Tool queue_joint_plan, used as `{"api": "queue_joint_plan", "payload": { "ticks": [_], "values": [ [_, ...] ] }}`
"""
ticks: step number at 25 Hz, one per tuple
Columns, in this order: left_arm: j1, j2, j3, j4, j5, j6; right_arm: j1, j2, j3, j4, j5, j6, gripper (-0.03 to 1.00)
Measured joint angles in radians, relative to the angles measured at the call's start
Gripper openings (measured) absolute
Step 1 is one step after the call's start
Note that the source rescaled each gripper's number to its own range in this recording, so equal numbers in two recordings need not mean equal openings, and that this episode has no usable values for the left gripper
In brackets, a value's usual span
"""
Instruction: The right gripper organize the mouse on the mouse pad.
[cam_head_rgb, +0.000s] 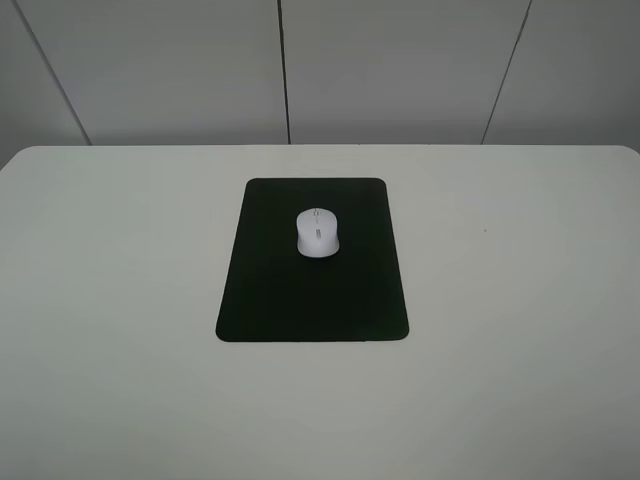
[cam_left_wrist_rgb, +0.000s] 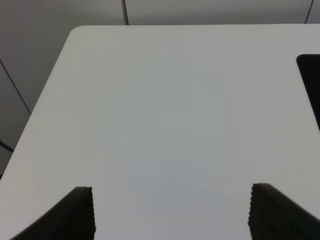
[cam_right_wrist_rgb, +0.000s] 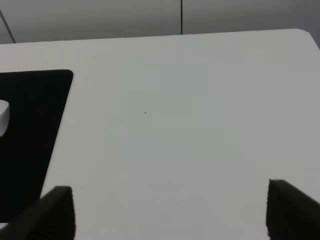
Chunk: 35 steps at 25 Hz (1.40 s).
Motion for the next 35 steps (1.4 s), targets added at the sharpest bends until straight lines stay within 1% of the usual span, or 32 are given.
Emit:
{"api": "queue_joint_plan", "payload": {
  "ticks": [35],
  "values": [
    [0.000,0.000,0.000,0.000,0.000,0.000,0.000,0.000,0.000,0.000,-0.001,-0.007,0.69]
  ]
}}
